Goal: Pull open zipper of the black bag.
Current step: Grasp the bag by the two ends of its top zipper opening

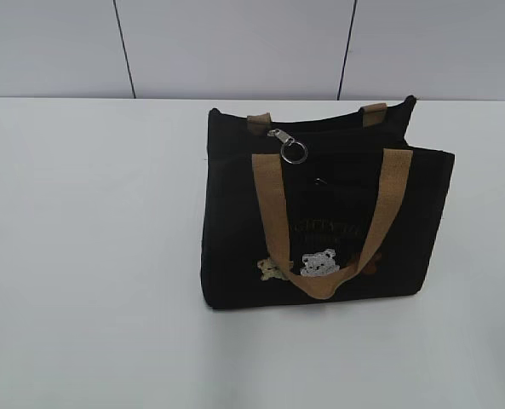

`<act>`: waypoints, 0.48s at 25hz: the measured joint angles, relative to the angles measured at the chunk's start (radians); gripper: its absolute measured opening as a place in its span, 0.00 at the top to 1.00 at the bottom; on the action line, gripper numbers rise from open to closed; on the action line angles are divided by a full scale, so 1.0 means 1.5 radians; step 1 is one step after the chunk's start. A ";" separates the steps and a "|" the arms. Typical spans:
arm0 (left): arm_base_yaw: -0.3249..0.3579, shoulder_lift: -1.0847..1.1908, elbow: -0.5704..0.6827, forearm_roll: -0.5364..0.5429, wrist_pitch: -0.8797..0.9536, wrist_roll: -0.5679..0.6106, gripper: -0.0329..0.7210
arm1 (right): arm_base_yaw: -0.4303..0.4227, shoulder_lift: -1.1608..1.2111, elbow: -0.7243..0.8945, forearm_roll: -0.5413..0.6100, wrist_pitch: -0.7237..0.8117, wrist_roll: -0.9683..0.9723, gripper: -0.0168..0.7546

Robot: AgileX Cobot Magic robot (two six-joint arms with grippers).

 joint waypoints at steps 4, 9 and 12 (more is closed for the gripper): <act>0.000 0.000 0.000 0.000 0.000 0.000 0.64 | 0.000 0.000 0.000 0.000 0.000 0.000 0.45; 0.000 0.000 0.000 0.000 0.000 0.000 0.64 | 0.000 0.000 0.000 0.000 -0.001 0.000 0.45; 0.000 0.000 0.000 0.000 0.000 0.000 0.64 | 0.000 0.000 0.000 0.000 -0.001 0.000 0.45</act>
